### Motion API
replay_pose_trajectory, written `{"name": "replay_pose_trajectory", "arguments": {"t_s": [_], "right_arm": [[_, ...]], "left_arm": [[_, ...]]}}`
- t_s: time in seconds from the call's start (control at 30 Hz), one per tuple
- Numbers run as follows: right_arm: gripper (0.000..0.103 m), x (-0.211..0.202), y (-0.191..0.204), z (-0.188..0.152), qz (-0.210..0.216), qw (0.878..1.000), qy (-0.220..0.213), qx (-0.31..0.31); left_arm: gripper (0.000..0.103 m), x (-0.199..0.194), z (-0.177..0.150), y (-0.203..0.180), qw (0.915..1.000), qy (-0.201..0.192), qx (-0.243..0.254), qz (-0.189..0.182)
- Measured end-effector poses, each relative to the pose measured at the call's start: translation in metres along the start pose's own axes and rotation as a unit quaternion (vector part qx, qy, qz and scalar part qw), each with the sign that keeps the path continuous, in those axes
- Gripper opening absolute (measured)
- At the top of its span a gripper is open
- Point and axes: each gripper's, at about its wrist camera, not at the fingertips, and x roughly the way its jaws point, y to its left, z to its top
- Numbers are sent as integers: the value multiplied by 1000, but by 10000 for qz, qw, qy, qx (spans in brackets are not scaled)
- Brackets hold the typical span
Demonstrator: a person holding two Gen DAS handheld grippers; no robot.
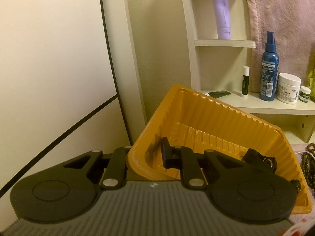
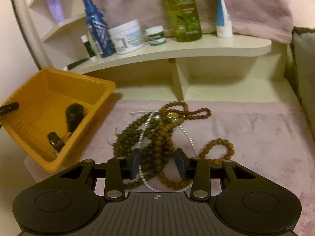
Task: Organize jewelry
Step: 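Lower the right tool onto the beaded bracelets and close on one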
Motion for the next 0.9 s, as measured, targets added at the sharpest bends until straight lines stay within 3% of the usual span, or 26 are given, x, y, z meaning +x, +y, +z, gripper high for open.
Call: {"name": "replay_pose_trajectory", "arguments": {"t_s": [0.07, 0.3, 0.33, 0.4, 0.47, 0.67, 0.9], "right_arm": [[33, 4, -1, 2, -31, 10000, -23, -34], [31, 25, -2, 6, -170, 9996, 92, -212], [24, 25, -3, 6, -153, 9996, 62, -250], [21, 24, -4, 7, -95, 9995, 77, -280], [7, 18, -7, 7, 61, 9997, 2, -250], [7, -2, -23, 8, 495, 9981, -125, 349], [7, -40, -30, 27, 773, 9930, -567, 686]], "left_arm": [[15, 0, 0, 0, 10000, 0, 4, 2], [15, 0, 1, -1, 10000, 0, 25, 7], [15, -1, 1, -1, 10000, 0, 25, 0], [15, 0, 1, -1, 10000, 1, 37, 3], [15, 0, 1, 0, 10000, 1, 33, 4], [15, -2, 0, 0, 10000, -18, 28, -5], [15, -2, 1, 1, 10000, -27, 33, -17]]}}
